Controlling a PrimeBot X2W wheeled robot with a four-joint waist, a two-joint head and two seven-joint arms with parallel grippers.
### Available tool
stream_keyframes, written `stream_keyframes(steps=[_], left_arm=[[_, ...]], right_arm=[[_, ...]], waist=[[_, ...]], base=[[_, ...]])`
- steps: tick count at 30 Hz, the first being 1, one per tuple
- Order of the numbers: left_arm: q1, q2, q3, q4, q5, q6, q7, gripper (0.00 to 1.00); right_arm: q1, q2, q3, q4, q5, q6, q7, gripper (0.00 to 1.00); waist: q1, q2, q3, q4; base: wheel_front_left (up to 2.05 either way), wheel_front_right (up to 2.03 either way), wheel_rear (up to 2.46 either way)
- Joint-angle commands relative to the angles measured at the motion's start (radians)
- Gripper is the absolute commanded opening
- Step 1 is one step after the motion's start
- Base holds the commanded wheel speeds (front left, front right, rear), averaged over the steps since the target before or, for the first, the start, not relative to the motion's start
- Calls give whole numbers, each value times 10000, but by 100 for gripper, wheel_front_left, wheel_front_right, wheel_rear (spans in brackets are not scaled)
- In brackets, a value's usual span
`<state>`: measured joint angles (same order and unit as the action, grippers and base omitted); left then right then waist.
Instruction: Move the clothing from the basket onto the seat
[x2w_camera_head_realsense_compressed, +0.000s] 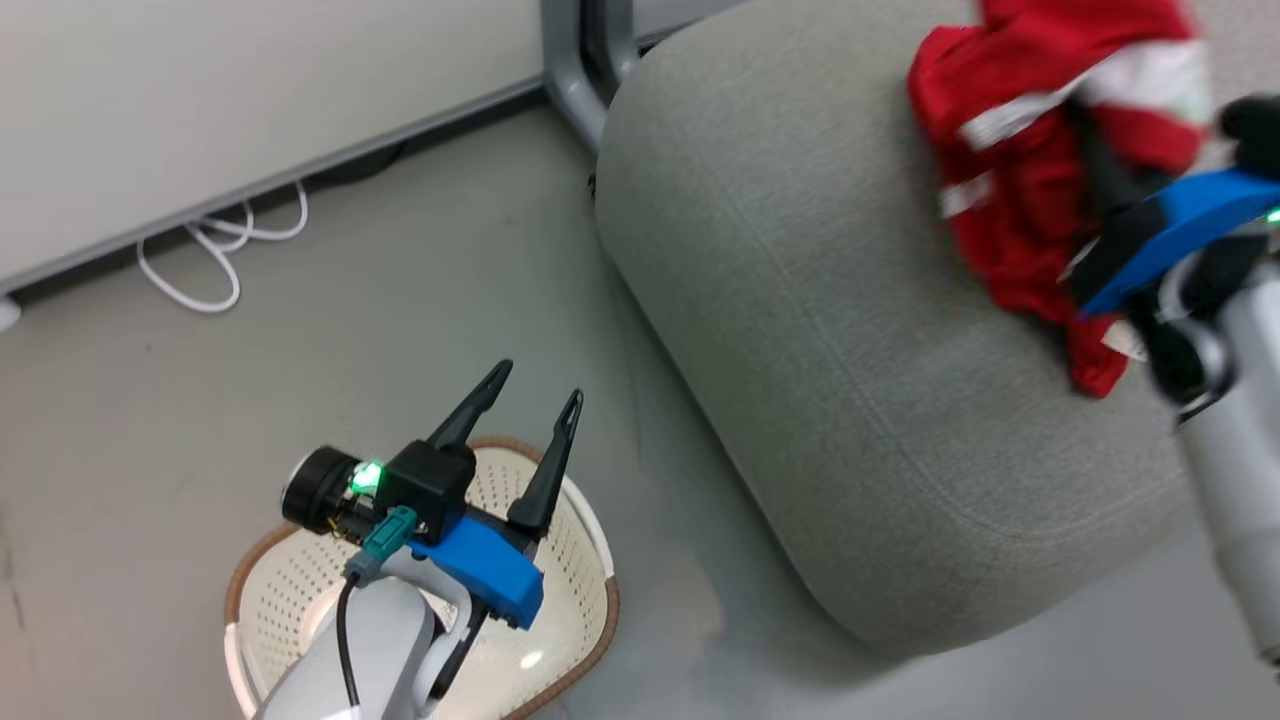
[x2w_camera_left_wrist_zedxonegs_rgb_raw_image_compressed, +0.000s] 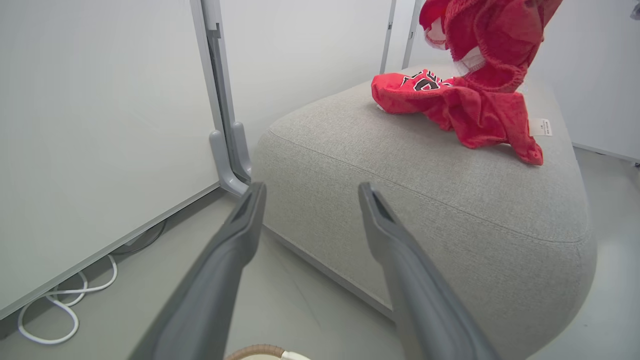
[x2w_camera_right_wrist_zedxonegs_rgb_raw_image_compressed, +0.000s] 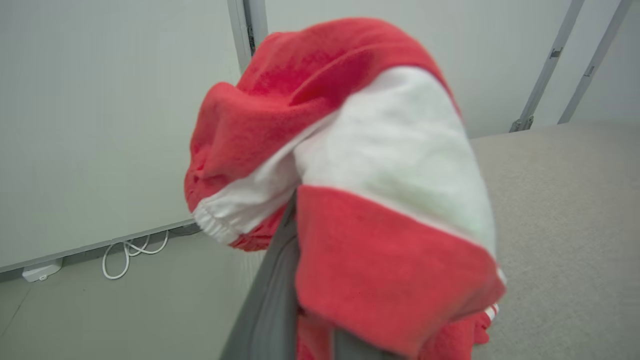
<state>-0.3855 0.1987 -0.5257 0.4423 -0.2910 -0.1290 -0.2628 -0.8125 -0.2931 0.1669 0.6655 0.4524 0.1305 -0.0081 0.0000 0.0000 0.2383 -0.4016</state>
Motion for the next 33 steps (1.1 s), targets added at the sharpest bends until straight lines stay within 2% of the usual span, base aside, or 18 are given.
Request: stream_keyframes(steps=[1, 4, 12, 15, 19, 25, 33], left_arm=[[-208, 92, -19, -72, 30, -21, -30, 100], [-582, 246, -191, -279, 85, -21, -28, 100], [-1449, 723, -345, -1154, 387, -21, -28, 100], [-1653, 886, -297, -1419, 482, -21, -30, 100], [-1806, 1128, -180, -1745, 548, -8, -30, 100], [-1793, 1269, -105, -1960, 530, 55, -30, 100], [-1931, 1250, -223, -1851, 491, 41, -29, 100]], right_arm=[[-256, -152, -170, 31, 79, 5, 51, 0], [-814, -857, -1041, 155, -50, 5, 222, 0], [-1545, -2069, -3650, 263, 138, 3, 42, 0], [-1465, -2127, -4385, 416, 52, 5, -158, 0], [-1285, -1811, -4868, 744, -19, 5, -419, 0], [-1298, -1468, -4912, 1259, -212, 3, -761, 0], [-1568, -1402, -4682, 1672, -275, 3, -926, 0]], waist=[[0, 0, 601, 471], [0, 0, 1228, 835], [0, 0, 3042, 1639], [0, 0, 3595, 1790], [0, 0, 4166, 1811], [0, 0, 4397, 1772], [0, 0, 4298, 1689]], base=[[0, 0, 0], [0, 0, 0], [0, 0, 0], [0, 0, 0], [0, 0, 0], [0, 0, 0], [0, 0, 0]])
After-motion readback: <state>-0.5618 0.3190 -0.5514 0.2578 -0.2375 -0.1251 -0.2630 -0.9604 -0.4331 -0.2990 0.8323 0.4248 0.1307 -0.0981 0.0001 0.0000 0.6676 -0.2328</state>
